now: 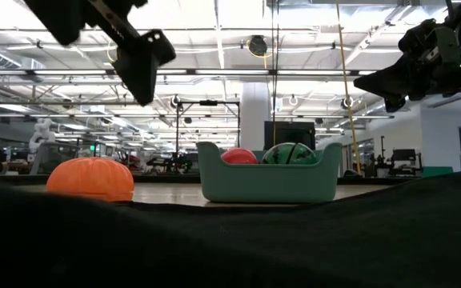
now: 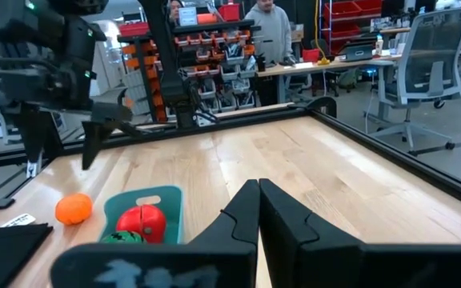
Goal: Pick and placing Produce into tupperware
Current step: Put the orange pumpkin into the blue container
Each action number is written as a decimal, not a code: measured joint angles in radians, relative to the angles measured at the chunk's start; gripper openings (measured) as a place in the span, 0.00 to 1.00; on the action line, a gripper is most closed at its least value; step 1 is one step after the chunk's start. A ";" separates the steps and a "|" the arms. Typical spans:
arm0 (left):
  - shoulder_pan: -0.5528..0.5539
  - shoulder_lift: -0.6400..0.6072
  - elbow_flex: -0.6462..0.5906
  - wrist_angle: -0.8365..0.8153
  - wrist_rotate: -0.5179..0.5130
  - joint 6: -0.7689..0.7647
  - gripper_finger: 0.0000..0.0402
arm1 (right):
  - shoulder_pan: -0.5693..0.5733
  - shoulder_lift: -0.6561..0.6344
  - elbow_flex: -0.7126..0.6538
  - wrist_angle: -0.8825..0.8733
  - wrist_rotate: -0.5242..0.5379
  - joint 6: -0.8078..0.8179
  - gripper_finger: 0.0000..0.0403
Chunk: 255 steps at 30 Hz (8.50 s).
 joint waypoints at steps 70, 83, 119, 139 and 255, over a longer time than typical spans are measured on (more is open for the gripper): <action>-0.039 0.259 -0.011 0.096 -0.027 0.109 0.98 | 0.000 0.032 0.000 0.000 0.002 0.007 0.00; -0.043 0.261 -0.012 0.098 -0.042 0.110 0.89 | 0.000 0.032 0.000 0.000 0.002 0.007 0.00; 0.011 -0.040 -0.011 -0.044 -0.084 0.183 0.67 | 0.000 0.052 0.000 0.022 0.002 0.011 0.00; 0.068 -0.175 -0.010 -0.052 -0.103 0.215 0.67 | 0.000 0.052 0.000 0.022 0.002 0.000 0.00; 0.204 0.080 -0.366 0.559 -0.083 0.132 0.63 | -0.001 0.069 0.000 0.014 0.005 -0.012 0.00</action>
